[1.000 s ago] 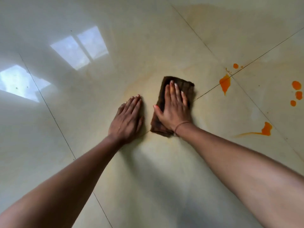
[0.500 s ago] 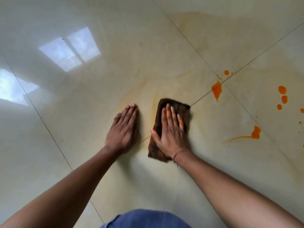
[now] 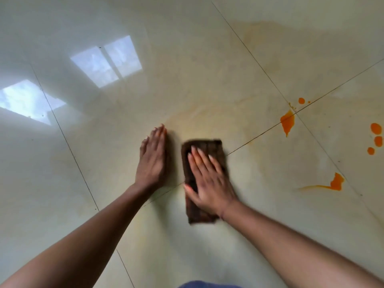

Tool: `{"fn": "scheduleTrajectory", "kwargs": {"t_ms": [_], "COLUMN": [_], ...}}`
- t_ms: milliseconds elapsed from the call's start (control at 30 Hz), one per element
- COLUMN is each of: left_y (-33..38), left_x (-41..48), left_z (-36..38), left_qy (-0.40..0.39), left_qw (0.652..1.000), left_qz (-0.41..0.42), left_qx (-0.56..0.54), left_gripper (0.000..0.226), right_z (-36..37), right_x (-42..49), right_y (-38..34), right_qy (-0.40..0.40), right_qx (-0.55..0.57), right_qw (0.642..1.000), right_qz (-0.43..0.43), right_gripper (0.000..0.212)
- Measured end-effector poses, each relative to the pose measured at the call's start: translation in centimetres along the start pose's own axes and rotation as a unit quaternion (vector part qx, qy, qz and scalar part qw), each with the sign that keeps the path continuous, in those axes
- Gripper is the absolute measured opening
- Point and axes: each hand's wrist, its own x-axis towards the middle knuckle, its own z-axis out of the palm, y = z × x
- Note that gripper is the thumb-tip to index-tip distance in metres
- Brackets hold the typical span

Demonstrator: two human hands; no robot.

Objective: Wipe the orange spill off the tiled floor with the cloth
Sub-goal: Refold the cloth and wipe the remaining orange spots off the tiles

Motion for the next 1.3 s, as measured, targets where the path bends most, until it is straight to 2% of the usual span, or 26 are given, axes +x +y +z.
{"fn": "scheduleTrajectory", "kwargs": {"t_ms": [67,100,200,233,300,367,433,467,500,567,633,667,700,767,833,900,933,1000,1067,1100,1200,1300], "left_y": [-1.6,-2.5,-4.0,-4.0,-4.2,-4.7,-5.4,-5.6,-5.7,-5.5,-5.7,-5.7,-5.8,-5.9,-5.7,-5.7,-5.7,-6.0,-6.1,-6.1,-6.2,-6.3], "left_x": [0.1,-0.1,-0.3,-0.3,-0.2,-0.2,-0.5,-0.6,-0.5,-0.5,-0.5,-0.4,-0.4,-0.6,-0.6,-0.5,-0.5,-0.6,-0.5,-0.4,-0.4,-0.4], "left_z": [-0.8,-1.1,-1.1,-0.9,-1.0,-1.8,-2.5,-2.7,-2.8,-2.6,-2.6,-2.4,-2.3,-2.4,-2.6,-2.6,-2.6,-2.4,-2.2,-2.2,-2.5,-2.7], "left_qy": [0.025,0.036,0.026,0.022,0.015,-0.005,-0.023,-0.024,-0.025,-0.027,-0.023,-0.016,-0.011,-0.009,-0.009,-0.011,-0.011,-0.011,-0.008,-0.008,-0.016,-0.021], "left_qw": [0.998,0.996,0.992,0.992,0.993,0.995,0.996,0.996,0.996,0.996,0.996,0.996,0.995,0.993,0.993,0.993,0.993,0.993,0.993,0.993,0.993,0.994], "left_qz": [-0.057,-0.077,-0.108,-0.107,-0.103,-0.087,-0.059,-0.05,-0.047,-0.049,-0.054,-0.058,-0.067,-0.092,-0.096,-0.091,-0.09,-0.086,-0.081,-0.082,-0.081,-0.077], "left_qx": [0.0,0.016,0.052,0.06,0.057,0.053,0.067,0.074,0.075,0.067,0.066,0.066,0.066,0.067,0.073,0.073,0.073,0.08,0.083,0.084,0.083,0.076], "left_gripper": [0.054,0.053,0.053,0.054,0.054,0.054,0.054,0.055,0.055,0.055,0.056,0.056,0.057,0.059,0.059,0.059,0.059,0.059,0.059,0.059,0.059,0.06], "right_z": [-0.3,-0.6,-2.0,-2.1,-1.0,0.0,0.0,-0.2,-0.2,-1.1,-1.9,-1.8,-1.3,-0.3,-0.1,-0.6,-0.7,-1.2,-1.7,-1.5,-0.1,0.2], "right_x": [-4.0,-3.5,4.5,7.4,9.8,6.6,1.6,0.9,1.8,6.9,13.3,15.1,15.5,12.7,8.0,6.5,7.3,11.2,15.3,15.9,10.2,3.4], "right_y": [4.0,6.5,8.4,6.2,0.0,-3.6,-2.2,0.0,2.0,4.5,2.7,0.5,-2.0,-4.9,-3.7,-0.1,1.4,2.0,-0.8,-2.8,-6.1,-4.1], "right_qy": [0.001,0.017,0.047,0.053,0.053,0.023,-0.016,-0.002,0.016,0.029,0.047,0.057,0.059,0.036,0.005,0.005,0.008,0.022,0.042,0.046,0.017,-0.007], "right_qx": [-0.006,-0.008,-0.003,0.005,0.016,0.007,-0.005,-0.005,-0.009,-0.013,0.016,0.018,0.022,0.013,0.002,-0.014,-0.024,-0.017,0.005,0.016,0.012,-0.001], "right_qw": [1.0,1.0,0.985,0.983,0.992,1.0,0.998,0.997,0.998,0.998,0.99,0.989,0.992,0.999,0.997,0.991,0.992,0.999,0.998,0.997,0.999,0.992], "right_qz": [-0.028,-0.004,0.166,0.176,0.113,0.0,-0.062,-0.076,-0.057,0.046,0.13,0.132,0.113,0.009,-0.075,-0.135,-0.127,-0.043,0.048,0.058,-0.044,-0.126], "right_gripper": [0.081,0.082,0.085,0.087,0.087,0.084,0.084,0.083,0.083,0.084,0.085,0.086,0.085,0.083,0.083,0.084,0.084,0.084,0.085,0.085,0.082,0.084]}}
